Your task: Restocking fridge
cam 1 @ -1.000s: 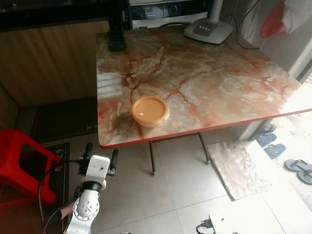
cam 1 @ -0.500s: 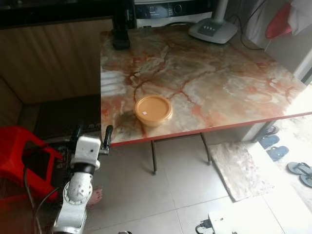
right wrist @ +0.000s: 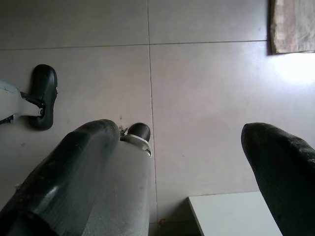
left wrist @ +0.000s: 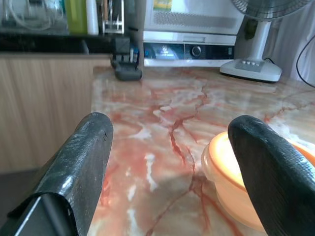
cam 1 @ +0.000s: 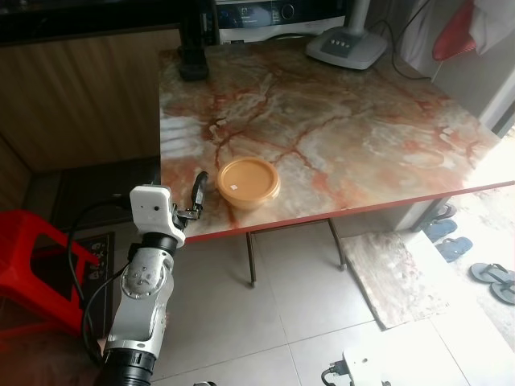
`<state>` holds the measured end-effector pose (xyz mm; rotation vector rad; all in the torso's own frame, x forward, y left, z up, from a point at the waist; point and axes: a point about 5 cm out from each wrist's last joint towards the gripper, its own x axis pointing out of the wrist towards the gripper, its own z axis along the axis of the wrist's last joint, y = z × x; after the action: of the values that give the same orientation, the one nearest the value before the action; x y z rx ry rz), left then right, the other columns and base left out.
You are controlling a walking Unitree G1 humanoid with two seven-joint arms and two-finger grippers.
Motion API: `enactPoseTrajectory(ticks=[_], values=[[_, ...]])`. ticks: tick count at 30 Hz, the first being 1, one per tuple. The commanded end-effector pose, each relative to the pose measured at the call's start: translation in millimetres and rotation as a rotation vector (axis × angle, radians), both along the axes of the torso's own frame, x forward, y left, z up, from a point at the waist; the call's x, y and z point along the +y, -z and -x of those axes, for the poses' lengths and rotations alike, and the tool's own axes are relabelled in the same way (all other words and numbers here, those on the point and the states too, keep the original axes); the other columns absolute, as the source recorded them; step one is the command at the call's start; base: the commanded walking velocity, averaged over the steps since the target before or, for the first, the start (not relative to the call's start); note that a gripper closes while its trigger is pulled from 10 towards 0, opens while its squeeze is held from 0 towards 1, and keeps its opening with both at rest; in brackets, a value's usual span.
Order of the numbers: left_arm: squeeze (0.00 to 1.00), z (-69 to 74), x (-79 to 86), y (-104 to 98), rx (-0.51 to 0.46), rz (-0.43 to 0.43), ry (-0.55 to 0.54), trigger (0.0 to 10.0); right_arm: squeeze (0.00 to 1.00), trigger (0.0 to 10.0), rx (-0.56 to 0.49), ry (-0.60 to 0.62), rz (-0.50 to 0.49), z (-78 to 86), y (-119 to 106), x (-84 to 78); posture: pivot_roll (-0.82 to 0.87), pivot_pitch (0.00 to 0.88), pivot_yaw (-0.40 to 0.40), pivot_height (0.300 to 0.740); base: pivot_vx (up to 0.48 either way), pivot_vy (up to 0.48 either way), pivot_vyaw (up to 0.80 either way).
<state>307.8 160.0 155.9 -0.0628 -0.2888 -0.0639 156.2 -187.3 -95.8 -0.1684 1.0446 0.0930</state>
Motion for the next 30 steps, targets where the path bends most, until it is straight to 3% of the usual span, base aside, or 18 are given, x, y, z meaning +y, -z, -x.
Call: enactPoseTrajectory(ticks=[1, 14, 30], values=[[0.0, -0.5, 2.6, -5.2, 0.004, 0.007, 0.015, 10.0, 0.0, 10.0, 0.01, 0.004, 0.006, 4.6, 1.4, -2.9, 0.14, 0.068, -0.016, 0.74, 0.0, 0.0, 0.0], [0.0, -2.1, 1.9, -8.6, 0.028, 0.036, 0.039, 10.0, 0.0, 10.0, 0.018, 0.006, 0.008, 10.4, 2.7, -7.7, 0.14, 0.068, -0.016, 0.74, 0.256, 0.0, 0.0], [0.0, -2.9, -3.7, -9.4, 0.054, 0.026, 0.094, 10.0, 0.0, 10.0, 0.013, -0.009, -0.003, 4.6, 2.4, 4.8, 0.14, 0.085, -0.015, 0.74, 0.306, 0.0, 0.0]])
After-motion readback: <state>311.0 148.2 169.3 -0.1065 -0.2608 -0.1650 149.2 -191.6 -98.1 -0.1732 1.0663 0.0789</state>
